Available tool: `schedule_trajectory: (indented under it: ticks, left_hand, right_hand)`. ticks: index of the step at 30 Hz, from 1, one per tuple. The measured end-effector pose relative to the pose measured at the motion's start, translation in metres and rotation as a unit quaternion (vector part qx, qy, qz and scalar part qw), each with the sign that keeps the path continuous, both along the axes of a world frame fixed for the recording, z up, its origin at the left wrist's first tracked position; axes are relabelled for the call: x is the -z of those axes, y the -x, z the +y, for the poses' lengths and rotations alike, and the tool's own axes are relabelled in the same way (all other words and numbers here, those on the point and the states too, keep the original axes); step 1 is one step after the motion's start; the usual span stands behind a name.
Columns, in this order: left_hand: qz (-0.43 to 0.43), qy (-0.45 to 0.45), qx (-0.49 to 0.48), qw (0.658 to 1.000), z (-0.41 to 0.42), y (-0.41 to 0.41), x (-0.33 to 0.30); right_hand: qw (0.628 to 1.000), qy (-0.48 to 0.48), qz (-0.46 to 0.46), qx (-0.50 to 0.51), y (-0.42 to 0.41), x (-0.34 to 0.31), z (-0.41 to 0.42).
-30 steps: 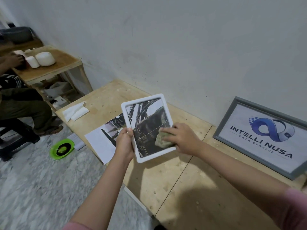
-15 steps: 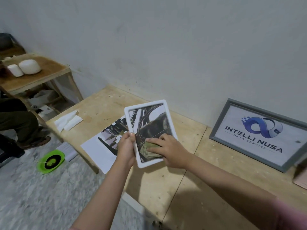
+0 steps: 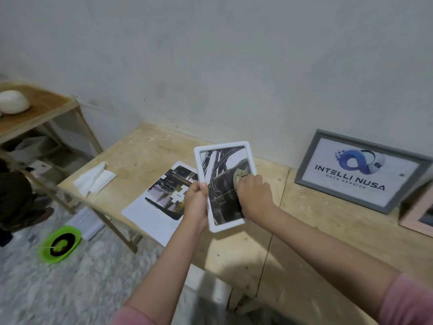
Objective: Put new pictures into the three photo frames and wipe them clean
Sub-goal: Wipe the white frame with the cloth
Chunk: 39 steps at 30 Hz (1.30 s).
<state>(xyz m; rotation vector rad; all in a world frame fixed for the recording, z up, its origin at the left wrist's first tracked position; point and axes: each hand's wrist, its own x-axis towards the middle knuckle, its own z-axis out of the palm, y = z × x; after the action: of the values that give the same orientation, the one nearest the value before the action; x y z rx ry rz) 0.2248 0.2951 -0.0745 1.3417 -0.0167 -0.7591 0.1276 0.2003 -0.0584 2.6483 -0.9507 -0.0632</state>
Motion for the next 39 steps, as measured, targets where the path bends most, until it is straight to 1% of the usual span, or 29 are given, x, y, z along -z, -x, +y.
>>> schedule_trajectory:
  ticks: [2, 3, 4, 5, 6, 7, 8, 10, 11, 13, 15, 17, 19, 21, 24, 26, 27, 28, 29, 31, 32, 33, 34, 37, 39]
  left_hand:
    - [0.002, 0.001, 0.000, 1.000, 0.004, -0.002, -0.001]
    - [0.003, 0.001, 0.000, 1.000, 0.006, -0.003, -0.001]
    - [0.003, -0.004, 0.002, 1.000, 0.006, -0.005, -0.002]
    - [0.004, -0.007, 0.006, 1.000, 0.008, -0.007, -0.004]
    - [0.006, -0.004, 0.009, 1.000, 0.008, -0.008, -0.006]
    - [0.017, 0.007, 0.014, 1.000, 0.009, -0.008, -0.009]
    - [0.030, 0.016, 0.021, 0.999, 0.009, -0.007, -0.011]
    - [0.031, 0.020, 0.047, 0.998, 0.009, -0.002, -0.012]
    - [0.019, 0.013, 0.059, 0.998, 0.009, 0.002, -0.012]
    - [-0.007, 0.001, 0.069, 0.998, 0.009, 0.007, -0.013]
    - [-0.011, 0.000, 0.054, 0.998, 0.007, 0.007, -0.014]
    - [-0.020, -0.006, 0.053, 0.998, 0.004, 0.010, -0.012]
    - [-0.021, -0.005, 0.068, 0.997, 0.000, 0.016, -0.013]
    - [-0.014, -0.001, 0.073, 0.997, -0.006, 0.025, -0.014]
    - [0.005, 0.016, 0.063, 0.998, -0.009, 0.030, -0.012]
    - [0.008, 0.020, 0.048, 0.999, -0.010, 0.031, -0.011]
    - [-0.003, 0.010, 0.043, 0.999, -0.011, 0.031, -0.011]
    - [-0.016, 0.000, 0.040, 0.999, -0.012, 0.030, -0.010]
    - [-0.033, -0.010, 0.043, 0.998, -0.014, 0.030, -0.010]
    - [-0.065, -0.027, 0.068, 0.995, -0.022, 0.035, -0.014]
    - [-0.088, -0.041, 0.082, 0.992, -0.029, 0.041, -0.015]
    - [-0.113, -0.057, 0.095, 0.987, -0.035, 0.046, -0.017]
    - [-0.134, -0.070, 0.106, 0.983, -0.042, 0.053, -0.018]
    - [-0.130, -0.063, 0.103, 0.984, -0.061, 0.074, -0.019]
    - [-0.135, -0.061, 0.080, 0.986, -0.071, 0.089, -0.021]
  right_hand:
    - [0.990, -0.141, 0.006, -0.006, 0.003, -0.005, 0.011]
    - [0.972, -0.234, -0.001, -0.021, 0.005, -0.010, 0.013]
    - [0.949, -0.311, -0.034, -0.047, 0.005, -0.013, 0.014]
    - [0.929, -0.354, -0.080, -0.080, 0.007, -0.014, 0.014]
    - [0.915, -0.365, -0.129, -0.110, 0.008, -0.013, 0.012]
    - [0.912, -0.343, -0.173, -0.144, 0.007, -0.011, 0.008]
    - [0.915, -0.301, -0.208, -0.169, 0.004, -0.007, 0.003]
    - [0.926, -0.201, -0.256, -0.191, -0.003, -0.009, -0.009]
    - [0.931, -0.152, -0.274, -0.189, -0.006, -0.014, -0.017]
    - [0.941, -0.050, -0.296, -0.154, -0.012, -0.021, -0.033]
    - [0.946, -0.002, -0.310, -0.098, -0.015, -0.025, -0.041]
    - [0.941, -0.040, -0.333, -0.048, -0.014, -0.022, -0.037]
    - [0.924, -0.089, -0.369, -0.050, -0.015, -0.016, -0.029]
    - [0.919, -0.112, -0.362, -0.110, -0.016, -0.014, -0.023]
    - [0.913, -0.159, -0.319, -0.198, -0.007, -0.008, -0.022]
    - [0.912, -0.176, -0.280, -0.243, 0.010, 0.000, -0.029]
    - [0.911, -0.175, -0.280, -0.249, 0.021, 0.001, -0.035]
    - [0.906, -0.169, -0.306, -0.240, 0.028, -0.001, -0.040]
    - [0.895, -0.158, -0.353, -0.221, 0.033, -0.004, -0.045]
    - [0.865, -0.134, -0.451, -0.178, 0.033, -0.018, -0.055]
    - [0.855, -0.126, -0.474, -0.167, 0.031, -0.024, -0.063]
    - [0.856, -0.127, -0.473, -0.168, 0.027, -0.030, -0.067]
    - [0.864, -0.130, -0.452, -0.181, 0.025, -0.033, -0.073]
    - [0.897, -0.136, -0.352, -0.229, 0.029, -0.029, -0.098]
    - [0.900, -0.149, -0.338, -0.231, 0.044, -0.025, -0.118]
